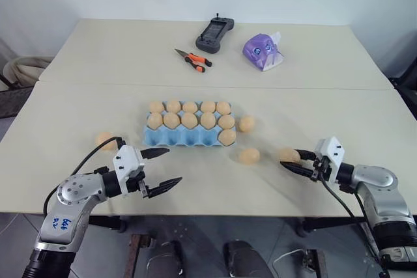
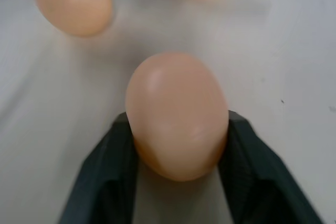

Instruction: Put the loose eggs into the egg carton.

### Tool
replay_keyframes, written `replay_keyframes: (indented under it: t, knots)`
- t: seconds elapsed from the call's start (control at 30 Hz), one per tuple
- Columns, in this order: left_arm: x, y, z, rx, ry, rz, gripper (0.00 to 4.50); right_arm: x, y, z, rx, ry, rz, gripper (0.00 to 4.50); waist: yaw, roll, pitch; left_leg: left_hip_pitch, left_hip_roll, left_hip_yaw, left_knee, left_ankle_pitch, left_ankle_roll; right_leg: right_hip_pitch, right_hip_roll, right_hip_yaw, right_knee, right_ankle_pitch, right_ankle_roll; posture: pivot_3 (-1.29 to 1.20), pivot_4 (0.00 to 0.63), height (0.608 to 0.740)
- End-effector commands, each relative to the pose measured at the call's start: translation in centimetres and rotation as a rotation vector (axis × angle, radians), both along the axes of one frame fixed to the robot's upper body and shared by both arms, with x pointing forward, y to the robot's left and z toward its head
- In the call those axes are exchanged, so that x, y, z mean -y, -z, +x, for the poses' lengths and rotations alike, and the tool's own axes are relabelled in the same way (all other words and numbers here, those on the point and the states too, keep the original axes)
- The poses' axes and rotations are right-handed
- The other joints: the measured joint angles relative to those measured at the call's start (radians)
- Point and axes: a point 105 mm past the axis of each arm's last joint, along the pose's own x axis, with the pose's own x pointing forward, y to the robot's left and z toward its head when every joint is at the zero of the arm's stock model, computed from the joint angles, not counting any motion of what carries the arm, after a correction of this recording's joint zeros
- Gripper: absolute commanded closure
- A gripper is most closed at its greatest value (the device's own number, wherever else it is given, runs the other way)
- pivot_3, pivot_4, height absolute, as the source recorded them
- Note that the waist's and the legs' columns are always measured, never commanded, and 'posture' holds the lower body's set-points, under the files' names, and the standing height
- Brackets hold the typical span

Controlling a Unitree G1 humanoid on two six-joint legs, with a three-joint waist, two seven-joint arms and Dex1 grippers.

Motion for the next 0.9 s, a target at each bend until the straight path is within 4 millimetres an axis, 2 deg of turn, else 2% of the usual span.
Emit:
replay_keyframes:
  t: [0.03, 0.17, 0.27, 0.37, 0.43, 0.53, 0.63, 0.73, 0.77, 0.9]
  knots:
    - [0.3, -2.0, 0.0, 0.067, 0.012, -0.057, 0.0, -1.5, -3.1, 0.2, 0.094, -0.072, 0.035, 3.03, -0.001, 0.0, 0.0, 0.0, 0.0, 0.0, 0.0, 0.0, 0.0, 0.0, 0.0, 0.0, 0.0, 0.0, 0.0, 0.0, 0.15, 0.74]
    - [0.5, -2.3, -0.5, 0.072, 0.06, -0.069, 0.0, -6.9, -7.3, 0.4, 0.172, -0.194, 0.098, 3.03, -0.01, 0.001, 0.0, 0.0, 0.001, 0.001, -0.001, 0.0, -0.001, -0.002, 0.001, 0.002, 0.001, 0.0, 0.0, 0.0, 0.15, 0.74]
    - [0.9, -2.2, -0.9, 0.085, 0.113, -0.043, 0.0, -11.0, -8.6, 1.2, 0.181, -0.237, 0.111, 3.03, -0.012, 0.001, 0.0, 0.0, 0.001, 0.0, -0.001, 0.0, -0.003, -0.002, 0.004, 0.001, 0.003, 0.0, -0.001, 0.0, 0.15, 0.74]
    - [0.9, -2.7, -0.7, 0.152, 0.115, -0.044, 0.0, -15.2, -8.8, 1.9, 0.178, -0.274, 0.093, 3.03, -0.004, 0.001, 0.0, -0.001, 0.002, 0.0, -0.001, 0.001, -0.004, -0.005, 0.003, -0.001, 0.004, -0.001, -0.003, 0.0, 0.15, 0.74]
    - [0.9, -3.0, -0.4, 0.199, 0.106, -0.045, 0.0, -17.3, -8.9, 2.3, 0.169, -0.282, 0.096, 3.03, -0.001, 0.001, 0.0, -0.002, 0.002, 0.0, -0.002, 0.001, -0.004, -0.006, 0.002, 0.0, 0.005, -0.001, -0.003, 0.0, 0.15, 0.74]
    - [0.7, -2.9, -0.6, 0.211, 0.099, -0.045, 0.0, -19.4, -8.5, 2.7, 0.154, -0.297, 0.077, 3.03, 0.001, 0.001, 0.0, -0.006, 0.001, 0.002, -0.002, 0.001, -0.003, -0.011, 0.001, 0.0, 0.006, -0.001, -0.003, 0.0, 0.15, 0.74]
    - [0.4, -2.6, -0.7, 0.207, 0.083, -0.039, 0.0, -20.4, -7.7, 3.0, 0.163, -0.324, 0.018, 3.03, 0.0, 0.0, 0.0, -0.01, 0.001, 0.004, 0.0, 0.001, -0.001, -0.017, 0.002, 0.0, 0.008, -0.001, -0.003, 0.0, 0.15, 0.74]
    - [0.2, -2.4, -0.8, 0.203, 0.063, -0.038, 0.0, -20.7, -7.8, 3.5, 0.145, -0.301, 0.051, 2.17, -0.003, 0.0, 0.0, -0.012, 0.0, 0.005, 0.002, 0.001, -0.001, -0.018, 0.002, 0.001, 0.009, -0.001, -0.002, 0.0, 0.15, 0.74]
    - [0.2, -2.4, -0.9, 0.202, 0.059, -0.038, 0.0, -20.7, -7.9, 3.4, 0.143, -0.305, 0.056, 1.77, -0.003, 0.0, 0.0, -0.012, 0.0, 0.005, 0.003, 0.001, -0.001, -0.019, 0.002, 0.001, 0.01, -0.001, -0.002, 0.0, 0.15, 0.74]
    - [-0.2, -2.1, -1.0, 0.181, 0.026, -0.033, 0.0, -19.7, -9.2, 2.6, 0.186, -0.32, 0.088, 0.46, -0.005, 0.0, 0.0, -0.012, 0.001, 0.004, 0.004, 0.001, -0.002, -0.02, 0.003, 0.001, 0.012, -0.001, -0.002, 0.0, 0.15, 0.74]
